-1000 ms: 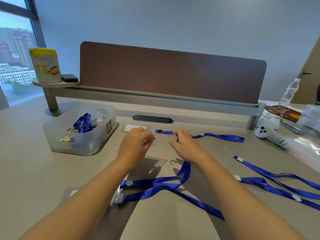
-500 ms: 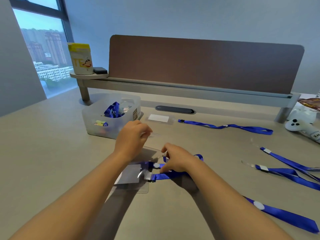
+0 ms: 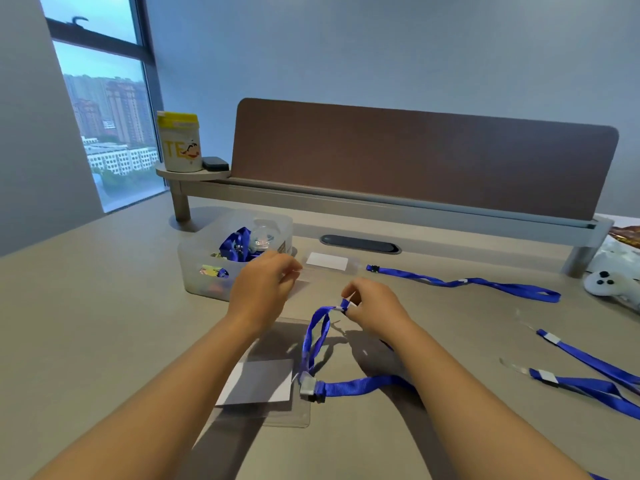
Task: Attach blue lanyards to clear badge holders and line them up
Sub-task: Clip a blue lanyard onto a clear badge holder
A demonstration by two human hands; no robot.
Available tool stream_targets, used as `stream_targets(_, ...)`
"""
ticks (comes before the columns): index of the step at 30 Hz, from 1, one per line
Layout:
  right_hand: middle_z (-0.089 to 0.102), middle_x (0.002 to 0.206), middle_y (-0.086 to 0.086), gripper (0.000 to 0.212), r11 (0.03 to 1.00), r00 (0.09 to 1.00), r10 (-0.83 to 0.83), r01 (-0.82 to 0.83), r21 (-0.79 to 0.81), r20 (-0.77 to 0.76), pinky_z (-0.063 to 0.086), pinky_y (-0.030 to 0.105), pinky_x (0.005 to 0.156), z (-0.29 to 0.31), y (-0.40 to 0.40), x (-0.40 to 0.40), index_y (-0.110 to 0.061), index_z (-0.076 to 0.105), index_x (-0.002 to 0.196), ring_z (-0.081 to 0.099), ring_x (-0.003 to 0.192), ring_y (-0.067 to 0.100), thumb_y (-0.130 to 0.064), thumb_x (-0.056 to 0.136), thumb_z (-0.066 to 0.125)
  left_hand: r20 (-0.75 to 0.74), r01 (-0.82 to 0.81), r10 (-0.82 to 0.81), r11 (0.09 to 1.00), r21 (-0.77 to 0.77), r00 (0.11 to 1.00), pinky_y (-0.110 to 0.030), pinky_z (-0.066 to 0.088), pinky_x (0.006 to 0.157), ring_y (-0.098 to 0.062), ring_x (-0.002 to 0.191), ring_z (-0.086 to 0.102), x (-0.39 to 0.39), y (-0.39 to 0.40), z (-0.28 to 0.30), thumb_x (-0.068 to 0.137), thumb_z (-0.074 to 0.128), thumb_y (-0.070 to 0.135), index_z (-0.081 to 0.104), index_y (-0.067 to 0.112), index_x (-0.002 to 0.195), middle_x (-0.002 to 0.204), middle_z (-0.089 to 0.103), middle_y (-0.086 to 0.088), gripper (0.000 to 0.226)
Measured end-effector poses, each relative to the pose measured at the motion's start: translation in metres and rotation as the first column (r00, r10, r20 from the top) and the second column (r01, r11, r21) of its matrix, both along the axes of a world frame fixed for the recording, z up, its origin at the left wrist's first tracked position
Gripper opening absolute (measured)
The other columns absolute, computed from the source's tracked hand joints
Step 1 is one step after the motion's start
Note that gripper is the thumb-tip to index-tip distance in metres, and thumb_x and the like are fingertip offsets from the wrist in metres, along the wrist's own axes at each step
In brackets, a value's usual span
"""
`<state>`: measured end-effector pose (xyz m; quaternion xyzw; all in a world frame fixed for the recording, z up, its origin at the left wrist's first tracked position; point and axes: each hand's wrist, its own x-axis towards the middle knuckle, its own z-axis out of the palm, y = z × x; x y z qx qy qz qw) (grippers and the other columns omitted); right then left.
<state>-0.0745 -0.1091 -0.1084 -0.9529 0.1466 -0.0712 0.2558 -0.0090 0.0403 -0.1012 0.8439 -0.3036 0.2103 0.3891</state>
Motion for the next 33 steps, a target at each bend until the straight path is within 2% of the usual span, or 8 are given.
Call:
stream_targets(7,0.054,0.094,0.002,0.026,0.925,0.967,-0.07,-0.028,0.379,0.244,0.045,0.019,0.062,0.044,0.015,0.03,-0.006,0.056,0.112,0.051,0.087,0.016,-0.007,0.086,0.058,0.008,-0.044,0.046,0.992,-0.116,0.999,-0.029,0.043,0.074,-0.024,0.084,0.056,0.026,0.015,0.031,0.082,0.056,0.005,0.063,0.001,0.095,0.099,0.067,-0.021,0.015)
stream_targets(12,0.063,0.108,0.016,0.025,0.849,0.942,-0.144,-0.04,0.527,0.304,0.049,0.029,0.072,0.069,0.033,0.072,-0.002,0.056,0.108,0.058,0.087,0.021,-0.003,0.084,0.059,-0.035,-0.137,0.133,0.971,-0.194,0.991,-0.028,0.039,0.071,-0.017,0.081,0.049,0.055,0.037,0.057,0.083,0.056,0.009,0.062,0.004,0.098,0.102,0.066,-0.019,0.017)
stream_targets(16,0.064,0.11,0.014,0.022,0.859,0.933,-0.153,-0.037,0.511,0.325,0.053,0.041,0.089,0.086,0.045,0.115,-0.004,0.058,0.104,0.062,0.1,0.027,-0.003,0.082,0.06,-0.074,-0.198,0.185,0.952,-0.236,0.98,-0.031,0.041,0.07,-0.02,0.083,0.052,0.086,0.059,0.075,0.084,0.055,0.011,0.063,0.007,0.097,0.102,0.066,-0.017,0.016)
stream_targets(18,0.063,0.106,0.012,0.016,0.855,0.933,-0.155,-0.039,0.518,0.326,0.053,0.042,0.09,0.091,0.048,0.136,-0.008,0.057,0.098,0.061,0.099,0.026,-0.002,0.083,0.059,-0.092,-0.213,0.195,0.939,-0.269,0.976,-0.035,0.044,0.069,-0.022,0.082,0.054,0.103,0.07,0.084,0.084,0.056,0.011,0.064,0.007,0.094,0.097,0.066,-0.016,0.014)
stream_targets(22,0.058,0.092,0.008,0.015,0.835,0.909,-0.182,-0.059,0.548,0.375,0.053,0.038,0.075,0.096,0.054,0.178,-0.013,0.051,0.088,0.057,0.086,0.022,0.0,0.083,0.057,-0.084,-0.256,0.242,0.915,-0.311,0.967,-0.029,0.043,0.065,-0.019,0.08,0.054,0.133,0.088,0.097,0.083,0.057,0.01,0.066,0.008,0.09,0.089,0.065,-0.01,0.012)
stream_targets(24,0.056,0.083,0.005,0.015,0.824,0.889,-0.203,-0.072,0.562,0.411,0.047,0.028,0.062,0.097,0.06,0.197,-0.011,0.051,0.087,0.054,0.079,0.021,0.002,0.083,0.055,-0.086,-0.274,0.26,0.907,-0.319,0.962,-0.024,0.041,0.059,-0.017,0.078,0.052,0.144,0.095,0.097,0.083,0.056,0.01,0.066,0.007,0.091,0.085,0.061,-0.006,0.012)
stream_targets(26,0.054,0.075,0.003,0.015,0.83,0.874,-0.215,-0.072,0.553,0.436,0.043,0.026,0.056,0.092,0.066,0.214,-0.01,0.051,0.084,0.052,0.076,0.021,0.004,0.083,0.053,-0.096,-0.287,0.271,0.903,-0.319,0.958,-0.025,0.041,0.061,-0.018,0.078,0.053,0.153,0.1,0.092,0.083,0.056,0.01,0.066,0.008,0.091,0.084,0.06,-0.006,0.012)
stream_targets(33,0.064,0.108,0.015,0.019,0.963,0.948,-0.113,0.031,0.267,0.298,0.041,0.029,0.069,0.043,0.069,0.232,-0.005,0.062,0.099,0.053,0.086,0.022,0.003,0.087,0.05,-0.118,-0.316,0.294,0.897,-0.308,0.949,-0.031,0.044,0.067,-0.021,0.082,0.054,0.162,0.109,0.073,0.084,0.056,0.01,0.065,0.007,0.092,0.093,0.066,-0.014,0.013)
